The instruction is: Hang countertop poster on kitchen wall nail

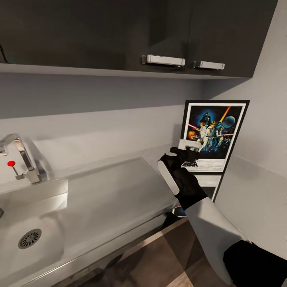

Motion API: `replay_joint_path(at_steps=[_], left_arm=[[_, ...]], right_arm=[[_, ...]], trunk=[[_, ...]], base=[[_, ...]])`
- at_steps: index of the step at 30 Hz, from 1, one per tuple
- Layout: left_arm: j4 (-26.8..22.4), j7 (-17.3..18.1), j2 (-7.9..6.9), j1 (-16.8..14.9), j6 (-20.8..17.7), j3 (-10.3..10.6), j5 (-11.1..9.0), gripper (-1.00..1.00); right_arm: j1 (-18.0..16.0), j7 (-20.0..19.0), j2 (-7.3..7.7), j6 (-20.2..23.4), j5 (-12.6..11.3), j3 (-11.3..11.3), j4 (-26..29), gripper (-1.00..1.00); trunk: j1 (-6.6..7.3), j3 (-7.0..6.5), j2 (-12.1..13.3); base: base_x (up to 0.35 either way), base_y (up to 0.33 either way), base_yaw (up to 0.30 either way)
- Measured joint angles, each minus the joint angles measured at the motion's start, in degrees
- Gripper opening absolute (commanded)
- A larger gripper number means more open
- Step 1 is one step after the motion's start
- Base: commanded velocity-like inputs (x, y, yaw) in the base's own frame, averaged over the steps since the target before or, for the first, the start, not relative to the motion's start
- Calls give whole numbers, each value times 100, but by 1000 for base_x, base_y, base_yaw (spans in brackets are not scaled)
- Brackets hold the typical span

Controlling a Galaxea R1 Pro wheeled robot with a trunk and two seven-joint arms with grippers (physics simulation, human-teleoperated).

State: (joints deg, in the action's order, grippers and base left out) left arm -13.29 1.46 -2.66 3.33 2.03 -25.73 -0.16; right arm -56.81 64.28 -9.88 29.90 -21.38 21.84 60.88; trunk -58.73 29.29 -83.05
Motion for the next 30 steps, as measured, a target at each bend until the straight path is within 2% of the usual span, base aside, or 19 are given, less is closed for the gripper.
replay_joint_path(at_steps=[14,18,22,30], left_arm=[[0,-2,0,0,0,-6,0,100],[-1,-1,-16,0,5,-8,0,100],[-1,5,-101,0,8,-7,-1,100],[-1,6,-107,0,8,-7,0,100]], right_arm=[[0,-3,0,0,0,0,-18,100],[0,-8,0,0,0,0,-27,100],[0,-9,0,0,0,0,-36,100],[0,-9,1,0,-1,0,-45,100]], trunk=[[0,0,0],[0,0,0],[0,0,0],[0,0,0]], base=[[21,-86,0],[5,-13,0],[0,-1,0],[0,60,0]])
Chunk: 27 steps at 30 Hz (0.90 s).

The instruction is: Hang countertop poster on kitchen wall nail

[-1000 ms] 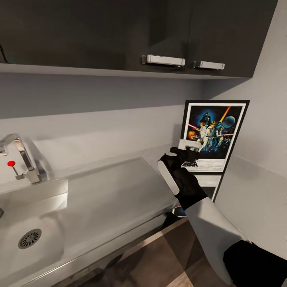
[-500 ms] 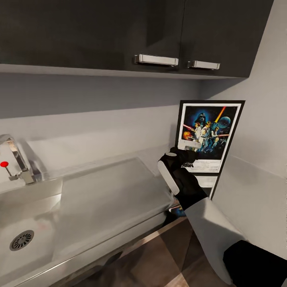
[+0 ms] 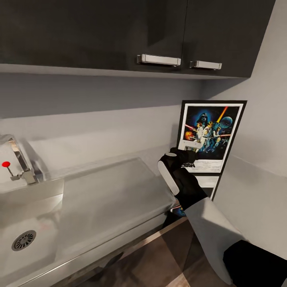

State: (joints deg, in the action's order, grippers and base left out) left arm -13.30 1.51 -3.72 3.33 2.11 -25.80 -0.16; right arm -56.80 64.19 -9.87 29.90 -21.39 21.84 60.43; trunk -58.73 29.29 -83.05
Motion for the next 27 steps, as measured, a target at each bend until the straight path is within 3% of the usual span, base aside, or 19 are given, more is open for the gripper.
replay_joint_path(at_steps=[27], left_arm=[[0,0,-7,0,0,0,-3,100]], right_arm=[[0,-4,0,1,0,8,0,100]], trunk=[[0,0,0]], base=[[0,2,9]])
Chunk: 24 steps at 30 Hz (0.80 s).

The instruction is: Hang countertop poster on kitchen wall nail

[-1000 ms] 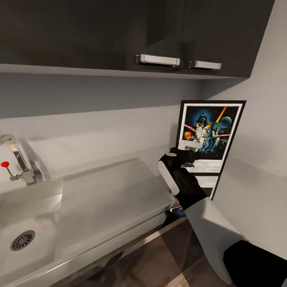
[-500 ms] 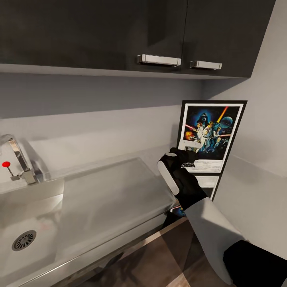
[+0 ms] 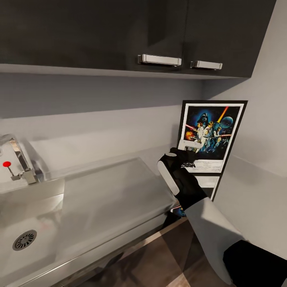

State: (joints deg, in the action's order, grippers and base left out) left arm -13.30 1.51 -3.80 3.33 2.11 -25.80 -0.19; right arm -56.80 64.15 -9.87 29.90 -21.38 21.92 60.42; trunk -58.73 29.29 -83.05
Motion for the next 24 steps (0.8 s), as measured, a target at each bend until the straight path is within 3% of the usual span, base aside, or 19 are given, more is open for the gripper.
replay_joint_path(at_steps=[7,24], left_arm=[[0,0,0,0,0,0,-2,100],[0,0,0,0,0,0,-5,100]], right_arm=[[0,1,-1,0,0,1,0,100],[0,0,0,-7,0,-3,-7,100]], trunk=[[0,0,0],[0,0,0]], base=[[0,0,115],[57,0,8]])
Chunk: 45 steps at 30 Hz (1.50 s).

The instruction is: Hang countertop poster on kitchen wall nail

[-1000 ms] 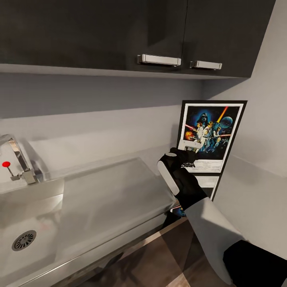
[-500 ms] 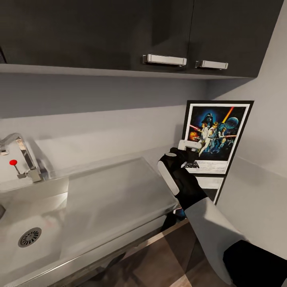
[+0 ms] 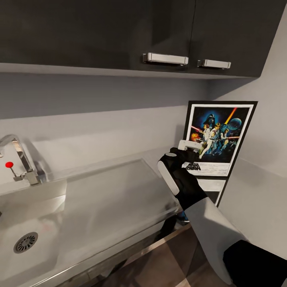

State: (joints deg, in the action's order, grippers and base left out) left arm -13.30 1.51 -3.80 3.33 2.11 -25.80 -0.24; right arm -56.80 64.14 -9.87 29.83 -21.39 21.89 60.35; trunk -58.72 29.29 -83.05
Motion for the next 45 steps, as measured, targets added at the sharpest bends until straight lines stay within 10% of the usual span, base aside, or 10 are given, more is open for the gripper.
replay_joint_path(at_steps=[45], left_arm=[[0,6,0,0,0,0,0,100]], right_arm=[[3,18,0,-17,8,-5,-27,100]], trunk=[[0,0,0]], base=[[28,0,0]])
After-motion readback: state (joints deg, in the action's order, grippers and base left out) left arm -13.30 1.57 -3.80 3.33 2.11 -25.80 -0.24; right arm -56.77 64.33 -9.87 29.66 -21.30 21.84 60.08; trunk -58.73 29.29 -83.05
